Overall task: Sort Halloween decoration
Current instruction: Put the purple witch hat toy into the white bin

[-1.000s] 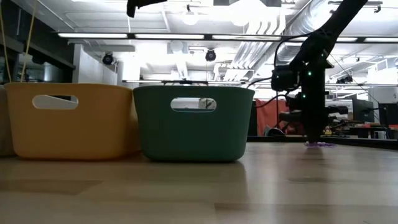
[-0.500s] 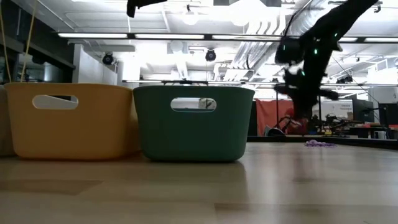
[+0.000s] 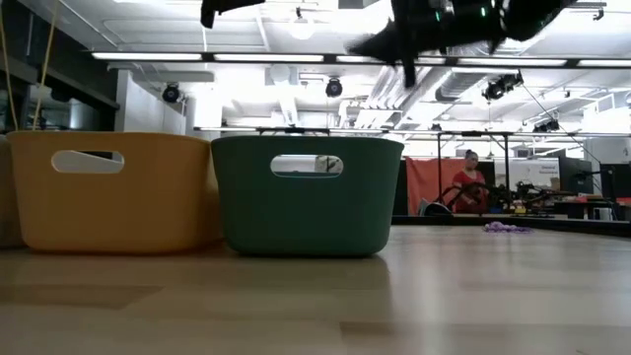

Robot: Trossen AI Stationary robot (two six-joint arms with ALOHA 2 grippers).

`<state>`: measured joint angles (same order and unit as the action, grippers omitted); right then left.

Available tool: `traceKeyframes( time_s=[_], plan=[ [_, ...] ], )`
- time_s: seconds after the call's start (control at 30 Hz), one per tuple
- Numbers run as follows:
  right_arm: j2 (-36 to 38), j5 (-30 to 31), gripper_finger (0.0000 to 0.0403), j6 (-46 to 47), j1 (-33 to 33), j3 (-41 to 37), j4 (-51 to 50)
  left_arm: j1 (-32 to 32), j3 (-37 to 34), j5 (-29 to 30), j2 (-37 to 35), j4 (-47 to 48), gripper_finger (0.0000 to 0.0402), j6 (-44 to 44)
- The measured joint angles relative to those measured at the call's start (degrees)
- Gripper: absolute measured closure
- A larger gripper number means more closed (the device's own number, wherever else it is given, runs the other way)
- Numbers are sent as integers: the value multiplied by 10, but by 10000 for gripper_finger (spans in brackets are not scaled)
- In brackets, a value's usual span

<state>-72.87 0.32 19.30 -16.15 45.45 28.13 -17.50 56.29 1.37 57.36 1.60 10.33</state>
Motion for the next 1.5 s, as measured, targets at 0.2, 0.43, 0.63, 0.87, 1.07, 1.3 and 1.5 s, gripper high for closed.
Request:
traceKeyframes(
  time_s=[0.2,0.43,0.63,0.87,1.07,1.3,1.5],
  plan=[
    [-23,0,403,-150,63,121,-63,3,0,-66,0,-1,245,-56],
    [-45,1,403,-186,60,190,-131,4,0,-61,0,-1,245,-66],
    [-68,15,403,-230,73,216,-129,27,-1,-61,36,-40,245,-67],
    [-94,48,403,-266,98,243,-125,49,-1,-61,93,-140,245,-80],
    [-93,82,403,-273,108,243,-120,49,0,-52,93,-152,245,-80],
    [-93,92,403,-273,108,243,-107,49,0,-51,90,-157,253,-83],
    [-98,92,403,-271,108,243,-101,49,0,-52,100,-196,300,-81]
  ],
)
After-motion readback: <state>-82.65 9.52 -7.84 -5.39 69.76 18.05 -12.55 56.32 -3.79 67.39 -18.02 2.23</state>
